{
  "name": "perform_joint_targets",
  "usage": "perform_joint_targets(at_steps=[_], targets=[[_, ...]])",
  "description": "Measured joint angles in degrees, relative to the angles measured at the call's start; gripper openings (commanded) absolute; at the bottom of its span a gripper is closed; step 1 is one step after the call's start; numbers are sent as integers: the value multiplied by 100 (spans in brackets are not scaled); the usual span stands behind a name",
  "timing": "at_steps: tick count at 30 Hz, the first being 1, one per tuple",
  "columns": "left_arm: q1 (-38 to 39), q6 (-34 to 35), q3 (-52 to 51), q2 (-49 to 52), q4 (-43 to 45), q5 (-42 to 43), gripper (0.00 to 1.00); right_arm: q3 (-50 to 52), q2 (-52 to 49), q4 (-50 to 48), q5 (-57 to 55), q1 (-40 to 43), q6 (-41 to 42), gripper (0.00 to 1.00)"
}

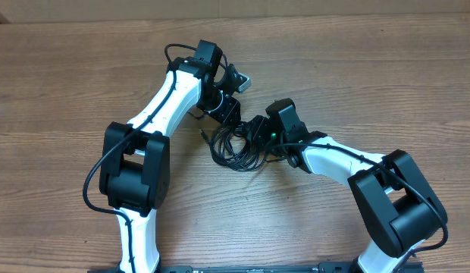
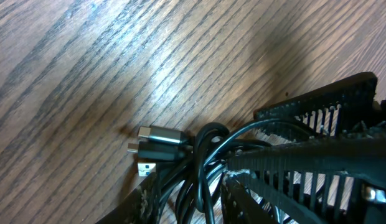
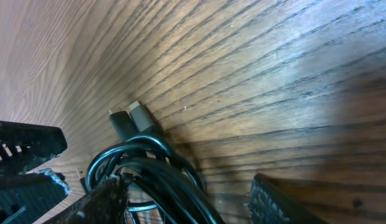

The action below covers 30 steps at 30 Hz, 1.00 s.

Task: Untangle cables
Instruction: 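Hold the cable loops with both grippers close together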

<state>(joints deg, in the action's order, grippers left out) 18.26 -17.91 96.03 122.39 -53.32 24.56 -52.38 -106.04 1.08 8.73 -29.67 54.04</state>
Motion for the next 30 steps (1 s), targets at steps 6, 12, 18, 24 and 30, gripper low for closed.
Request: perform_joint_targets(at_steps=[6,12,18,24,30], targets=[[0,-2,0,0,0,-83,34,-17,0,46,46,0,-26,66],[0,-2,0,0,-2,-146,38,-17,2,44,50,0,-24,65],[0,0,0,0,72,-149,37,-17,0,50,55,0,-116,65],[15,0,-11,0,125,-192,36,-52,2,186,87,0,-157,65],[15,0,-144,2,323,-236,35,-55,2,195,92,0,-157,65]])
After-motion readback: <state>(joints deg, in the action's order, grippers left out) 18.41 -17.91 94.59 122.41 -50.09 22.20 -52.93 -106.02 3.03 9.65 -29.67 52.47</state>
